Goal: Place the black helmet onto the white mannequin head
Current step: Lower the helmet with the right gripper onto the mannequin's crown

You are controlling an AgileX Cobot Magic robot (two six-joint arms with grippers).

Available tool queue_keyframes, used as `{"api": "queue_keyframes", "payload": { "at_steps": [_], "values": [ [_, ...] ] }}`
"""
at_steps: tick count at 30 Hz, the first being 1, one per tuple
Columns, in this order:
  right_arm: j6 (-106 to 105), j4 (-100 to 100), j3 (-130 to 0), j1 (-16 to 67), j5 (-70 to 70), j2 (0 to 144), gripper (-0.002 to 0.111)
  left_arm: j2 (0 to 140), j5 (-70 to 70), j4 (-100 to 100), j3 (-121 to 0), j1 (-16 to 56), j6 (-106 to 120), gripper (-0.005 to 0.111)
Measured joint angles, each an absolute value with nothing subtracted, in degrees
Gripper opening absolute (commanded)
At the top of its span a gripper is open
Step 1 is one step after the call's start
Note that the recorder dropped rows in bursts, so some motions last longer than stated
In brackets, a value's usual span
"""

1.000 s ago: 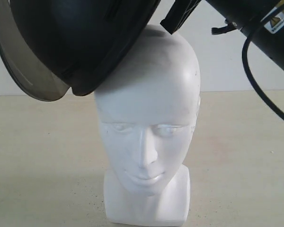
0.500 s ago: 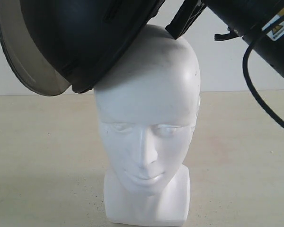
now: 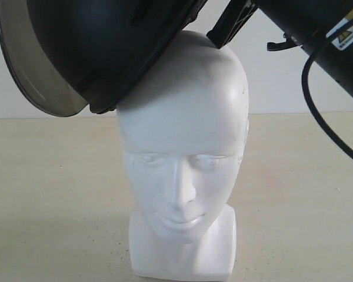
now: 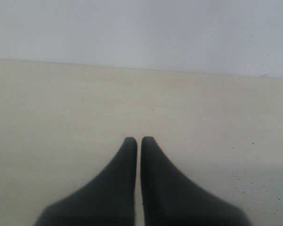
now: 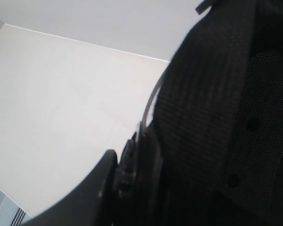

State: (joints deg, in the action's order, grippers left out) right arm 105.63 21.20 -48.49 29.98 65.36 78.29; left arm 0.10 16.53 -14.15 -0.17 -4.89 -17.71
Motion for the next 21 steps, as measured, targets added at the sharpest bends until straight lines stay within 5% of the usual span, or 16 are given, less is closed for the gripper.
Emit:
{"api": "queue_keyframes", "payload": {
  "at_steps": [21],
  "values": [
    [102.46,13.20,-43.25,29.99,67.27,76.80,0.000,0.10,16.53,-14.15,-0.17,-4.89,-17.71,0.004]
  ]
}}
